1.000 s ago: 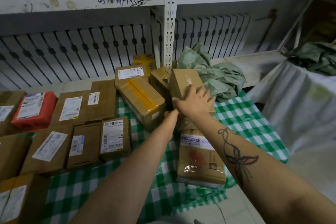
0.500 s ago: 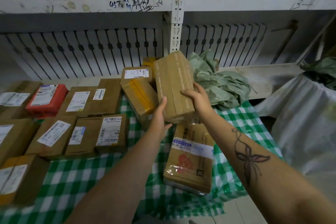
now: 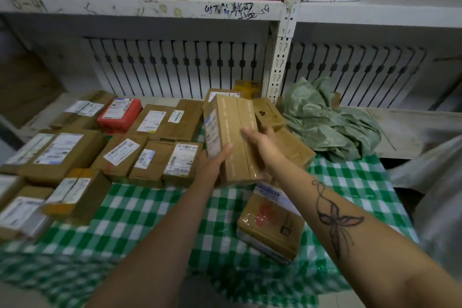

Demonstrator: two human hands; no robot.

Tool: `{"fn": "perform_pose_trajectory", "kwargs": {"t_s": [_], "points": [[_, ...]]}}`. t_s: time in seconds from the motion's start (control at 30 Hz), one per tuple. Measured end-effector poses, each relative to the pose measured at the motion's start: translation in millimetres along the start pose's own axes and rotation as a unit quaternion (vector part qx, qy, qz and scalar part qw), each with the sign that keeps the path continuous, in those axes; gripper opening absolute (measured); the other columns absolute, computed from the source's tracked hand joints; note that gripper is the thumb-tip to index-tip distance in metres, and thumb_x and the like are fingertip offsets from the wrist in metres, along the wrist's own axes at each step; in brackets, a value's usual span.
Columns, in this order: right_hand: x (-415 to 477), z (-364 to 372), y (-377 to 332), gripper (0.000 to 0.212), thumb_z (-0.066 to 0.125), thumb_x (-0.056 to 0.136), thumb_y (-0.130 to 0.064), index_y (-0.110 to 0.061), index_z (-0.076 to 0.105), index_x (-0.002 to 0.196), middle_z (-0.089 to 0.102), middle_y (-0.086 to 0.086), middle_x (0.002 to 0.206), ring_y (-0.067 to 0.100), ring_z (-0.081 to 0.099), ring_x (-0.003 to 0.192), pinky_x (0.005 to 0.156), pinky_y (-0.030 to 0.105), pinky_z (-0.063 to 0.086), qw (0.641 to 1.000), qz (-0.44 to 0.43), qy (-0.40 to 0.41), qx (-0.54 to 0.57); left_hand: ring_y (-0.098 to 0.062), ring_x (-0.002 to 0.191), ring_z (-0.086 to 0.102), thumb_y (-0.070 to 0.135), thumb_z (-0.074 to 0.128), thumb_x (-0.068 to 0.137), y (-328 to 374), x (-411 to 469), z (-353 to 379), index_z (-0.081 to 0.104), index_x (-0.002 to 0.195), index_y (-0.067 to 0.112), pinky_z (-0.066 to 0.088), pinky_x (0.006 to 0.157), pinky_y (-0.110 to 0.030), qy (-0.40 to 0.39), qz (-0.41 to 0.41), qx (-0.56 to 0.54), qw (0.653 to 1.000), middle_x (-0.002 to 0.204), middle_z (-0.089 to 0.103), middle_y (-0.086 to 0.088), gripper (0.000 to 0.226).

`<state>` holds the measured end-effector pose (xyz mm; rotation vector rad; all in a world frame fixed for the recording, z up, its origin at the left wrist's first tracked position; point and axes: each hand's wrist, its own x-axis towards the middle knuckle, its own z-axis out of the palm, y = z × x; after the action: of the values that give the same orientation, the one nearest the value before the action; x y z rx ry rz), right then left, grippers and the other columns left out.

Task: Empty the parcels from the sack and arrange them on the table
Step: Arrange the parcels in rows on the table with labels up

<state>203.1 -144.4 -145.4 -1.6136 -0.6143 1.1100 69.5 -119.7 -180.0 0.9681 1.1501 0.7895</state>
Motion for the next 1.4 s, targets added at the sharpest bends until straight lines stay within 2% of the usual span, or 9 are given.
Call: {"fn": "perform_pose_trajectory", "kwargs": {"t_s": [0.17, 0.27, 0.37, 0.6, 0.7, 0.83, 1.03, 1.23, 1.4], "points": [[-8, 32, 4, 0.113, 0.071, 0.067, -0.06, -0.038, -0.006, 0.148, 0.016, 0.006, 0.152, 0.035, 0.028, 0.136, 0.112, 0.051, 0.028, 0.986, -0.045, -0.022, -0.157, -0.025, 0.102, 0.062, 0.055, 0.057, 0.082, -1, -5, -34, 0.048, 0.124, 0.013, 0.053, 0.086, -0.041, 0.036, 0.057, -0.029, 0.997, 0.114, 0.062, -0.01, 0.06], [-14, 52, 9, 0.114, 0.076, 0.062, -0.057, -0.043, 0.001, 0.147, 0.022, 0.005, 0.149, 0.036, 0.034, 0.132, 0.108, 0.053, 0.034, 0.994, 0.008, -0.056, -0.097, -0.019, 0.087, 0.062, 0.03, 0.059, 0.09, 0, -8, -62, 0.048, 0.112, 0.018, 0.051, 0.072, -0.033, 0.028, 0.048, -0.04, 0.998, 0.101, 0.062, -0.005, 0.027], [-16, 72, 20, 0.122, 0.082, 0.043, -0.042, -0.05, 0.011, 0.142, 0.038, 0.006, 0.143, 0.036, 0.049, 0.118, 0.1, 0.053, 0.043, 0.995, 0.048, -0.084, 0.017, -0.023, 0.089, 0.064, 0.024, 0.061, 0.089, 4, -13, -89, 0.049, 0.121, 0.02, 0.051, 0.072, -0.034, 0.003, 0.035, -0.069, 0.997, 0.106, 0.064, -0.008, 0.035], [-44, 134, 31, 0.061, 0.057, 0.079, -0.012, -0.023, 0.039, 0.136, 0.063, 0.012, 0.114, 0.032, 0.062, 0.099, 0.084, 0.045, 0.053, 0.974, 0.057, -0.161, 0.151, -0.028, 0.094, 0.064, 0.033, 0.047, 0.094, 20, -25, -154, 0.062, 0.111, 0.016, 0.048, 0.091, -0.044, -0.12, -0.067, -0.166, 0.976, 0.1, 0.072, -0.01, 0.028], [-55, 159, 32, 0.034, 0.048, 0.088, -0.02, -0.016, 0.051, 0.122, 0.062, 0.007, 0.093, 0.023, 0.058, 0.082, 0.071, 0.033, 0.049, 0.977, 0.12, -0.158, 0.076, -0.024, 0.082, 0.067, 0.025, 0.047, 0.094, 18, -27, -185, 0.058, 0.114, 0.015, 0.051, 0.078, -0.038, -0.111, -0.081, -0.148, 0.979, 0.087, 0.074, -0.008, 0.025], [-58, 187, 38, 0.024, 0.046, 0.096, -0.034, -0.018, 0.054, 0.112, 0.062, 0.005, 0.087, 0.026, 0.056, 0.083, 0.087, 0.043, 0.042, 0.971, 0.153, -0.185, -0.023, -0.027, 0.088, 0.064, 0.024, 0.05, 0.092, 7, -29, -223, 0.059, 0.112, 0.015, 0.05, 0.08, -0.039, -0.078, -0.105, -0.148, 0.98, 0.093, 0.073, -0.01, 0.024], [-61, 223, 58, 0.041, 0.047, 0.098, -0.024, -0.012, 0.044, 0.137, 0.046, 0.014, 0.142, 0.046, 0.045, 0.125, 0.094, 0.061, 0.042, 0.954, 0.212, -0.193, -0.087, -0.026, 0.082, 0.064, 0.023, 0.053, 0.092, 1, -36, -262, 0.062, 0.104, 0.014, 0.051, 0.073, -0.036, -0.019, -0.141, -0.058, 0.988, 0.095, 0.069, -0.01, 0.017], [-60, 252, 68, 0.038, 0.051, 0.096, -0.016, -0.008, 0.047, 0.133, 0.052, 0.015, 0.134, 0.044, 0.049, 0.121, 0.09, 0.059, 0.045, 0.953, 0.218, -0.19, -0.095, -0.032, 0.095, 0.066, 0.033, 0.056, 0.092, -6, -28, -288, 0.066, 0.099, 0.009, 0.049, 0.096, -0.047, 0.064, -0.113, 0.08, 0.988, 0.103, 0.07, -0.014, 0.027], [-59, 275, 73, 0.042, 0.056, 0.09, -0.013, -0.005, 0.049, 0.131, 0.051, 0.02, 0.133, 0.044, 0.057, 0.109, 0.077, 0.046, 0.055, 0.949, 0.211, -0.187, -0.144, -0.013, 0.076, 0.059, 0.039, 0.052, 0.093, -12, -24, -309, 0.059, 0.091, 0.017, 0.046, 0.069, -0.024, 0.106, -0.075, 0.205, 0.97, 0.088, 0.063, 0.004, 0.023]]}}
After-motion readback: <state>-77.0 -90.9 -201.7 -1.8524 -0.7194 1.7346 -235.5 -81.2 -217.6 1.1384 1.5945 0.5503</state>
